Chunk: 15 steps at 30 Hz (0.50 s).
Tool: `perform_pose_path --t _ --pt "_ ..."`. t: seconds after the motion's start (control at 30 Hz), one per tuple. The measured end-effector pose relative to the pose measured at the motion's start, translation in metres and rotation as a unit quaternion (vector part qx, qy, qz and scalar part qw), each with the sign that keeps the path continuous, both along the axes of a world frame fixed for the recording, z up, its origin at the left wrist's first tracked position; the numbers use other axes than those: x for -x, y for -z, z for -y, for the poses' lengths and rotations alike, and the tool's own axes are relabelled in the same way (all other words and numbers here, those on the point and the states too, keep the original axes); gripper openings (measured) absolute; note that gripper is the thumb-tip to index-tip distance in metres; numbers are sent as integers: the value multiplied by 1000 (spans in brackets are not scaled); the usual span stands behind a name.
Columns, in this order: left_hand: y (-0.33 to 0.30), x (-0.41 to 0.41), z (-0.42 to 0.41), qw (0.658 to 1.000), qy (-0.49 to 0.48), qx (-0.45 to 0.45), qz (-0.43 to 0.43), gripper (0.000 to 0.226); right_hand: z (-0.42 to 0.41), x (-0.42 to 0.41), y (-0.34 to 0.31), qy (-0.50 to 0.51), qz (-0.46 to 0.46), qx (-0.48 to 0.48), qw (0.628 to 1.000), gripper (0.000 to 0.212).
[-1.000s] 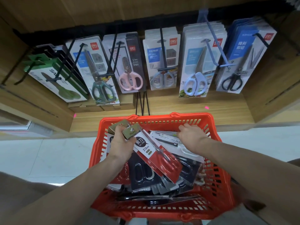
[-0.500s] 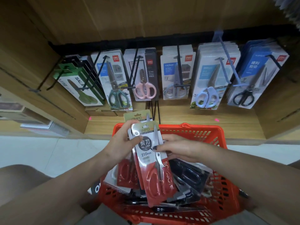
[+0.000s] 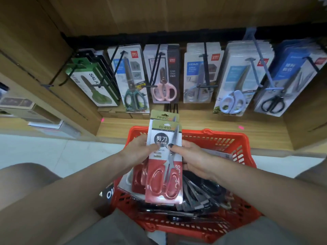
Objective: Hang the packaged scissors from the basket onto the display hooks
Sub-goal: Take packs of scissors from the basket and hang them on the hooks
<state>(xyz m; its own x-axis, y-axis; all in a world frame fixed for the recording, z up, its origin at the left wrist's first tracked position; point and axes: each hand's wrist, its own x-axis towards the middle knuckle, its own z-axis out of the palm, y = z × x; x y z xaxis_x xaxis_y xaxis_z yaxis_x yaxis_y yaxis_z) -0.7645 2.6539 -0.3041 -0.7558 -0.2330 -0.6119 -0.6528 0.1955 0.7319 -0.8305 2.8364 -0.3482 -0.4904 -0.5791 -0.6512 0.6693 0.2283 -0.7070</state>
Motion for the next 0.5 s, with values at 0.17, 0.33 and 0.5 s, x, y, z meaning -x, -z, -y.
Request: perform_pose_path --t 0.17,0.33,0.5 --pt "16 -13 29 953 151 218 148 35 -8 18 18 6 -54 -76 996 21" --pt "41 -31 31 921 201 263 207 47 -17 24 28 15 -59 -104 993 18" --pt "57 -29 28 933 133 273 191 45 -10 15 33 15 -56 -102 993 18"
